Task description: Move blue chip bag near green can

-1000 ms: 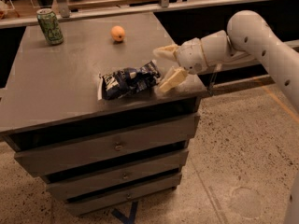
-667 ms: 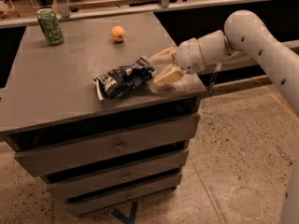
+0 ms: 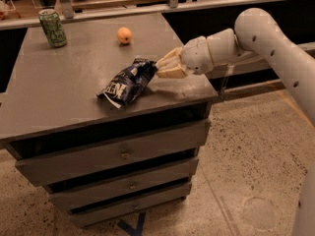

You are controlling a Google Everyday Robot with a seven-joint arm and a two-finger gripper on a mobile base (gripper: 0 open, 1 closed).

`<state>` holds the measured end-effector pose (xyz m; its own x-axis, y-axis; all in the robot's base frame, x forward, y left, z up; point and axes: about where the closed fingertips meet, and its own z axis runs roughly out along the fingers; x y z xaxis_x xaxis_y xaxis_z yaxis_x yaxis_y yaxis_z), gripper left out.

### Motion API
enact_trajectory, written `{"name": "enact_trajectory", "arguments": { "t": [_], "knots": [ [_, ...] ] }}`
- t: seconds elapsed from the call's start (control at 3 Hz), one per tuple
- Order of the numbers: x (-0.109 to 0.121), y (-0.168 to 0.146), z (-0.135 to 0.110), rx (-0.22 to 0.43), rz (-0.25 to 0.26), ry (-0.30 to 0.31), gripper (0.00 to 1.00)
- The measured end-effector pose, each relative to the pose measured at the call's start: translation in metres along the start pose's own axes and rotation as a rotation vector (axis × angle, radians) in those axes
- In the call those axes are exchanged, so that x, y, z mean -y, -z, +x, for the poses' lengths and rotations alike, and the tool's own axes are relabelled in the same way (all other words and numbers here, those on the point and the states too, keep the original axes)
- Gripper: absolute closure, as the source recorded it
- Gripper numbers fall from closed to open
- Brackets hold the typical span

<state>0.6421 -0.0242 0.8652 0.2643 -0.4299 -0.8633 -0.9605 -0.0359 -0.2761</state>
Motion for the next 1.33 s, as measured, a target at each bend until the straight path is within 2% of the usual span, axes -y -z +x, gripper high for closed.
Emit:
{"name": "enact_trajectory", "arguments": {
  "t": [0.33, 0.67, 1.33],
  "knots": [
    [0.003, 0.005, -0.004, 0.005, 0.029, -0.005, 0.88],
    [0.004, 0.011, -0.005, 0.001, 0.058, -0.011, 0.66],
    [0.004, 0.018, -0.003, -0.017, 0.086, -0.023, 0.19]
  ]
}}
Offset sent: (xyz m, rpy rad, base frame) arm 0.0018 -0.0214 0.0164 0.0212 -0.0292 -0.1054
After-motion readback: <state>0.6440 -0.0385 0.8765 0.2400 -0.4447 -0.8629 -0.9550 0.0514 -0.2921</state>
